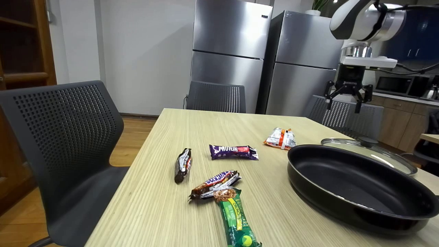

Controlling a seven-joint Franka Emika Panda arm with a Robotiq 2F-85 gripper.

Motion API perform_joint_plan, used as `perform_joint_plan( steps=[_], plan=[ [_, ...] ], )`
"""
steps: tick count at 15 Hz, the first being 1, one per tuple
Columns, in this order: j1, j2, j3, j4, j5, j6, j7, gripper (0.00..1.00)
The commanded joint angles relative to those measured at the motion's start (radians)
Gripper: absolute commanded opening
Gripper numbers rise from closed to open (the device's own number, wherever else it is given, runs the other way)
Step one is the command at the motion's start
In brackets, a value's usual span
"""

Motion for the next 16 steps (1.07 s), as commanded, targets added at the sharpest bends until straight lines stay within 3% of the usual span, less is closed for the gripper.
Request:
perform_joint_plan(
  steps=[1,16],
  plan=[
    [0.04,-0.072,0.017,-0.082,-0.054,-0.009,-0.027,1.0],
    [0.249,-0.206,0.083,-0.318,-0.152,0.048,0.023,1.0]
  ],
)
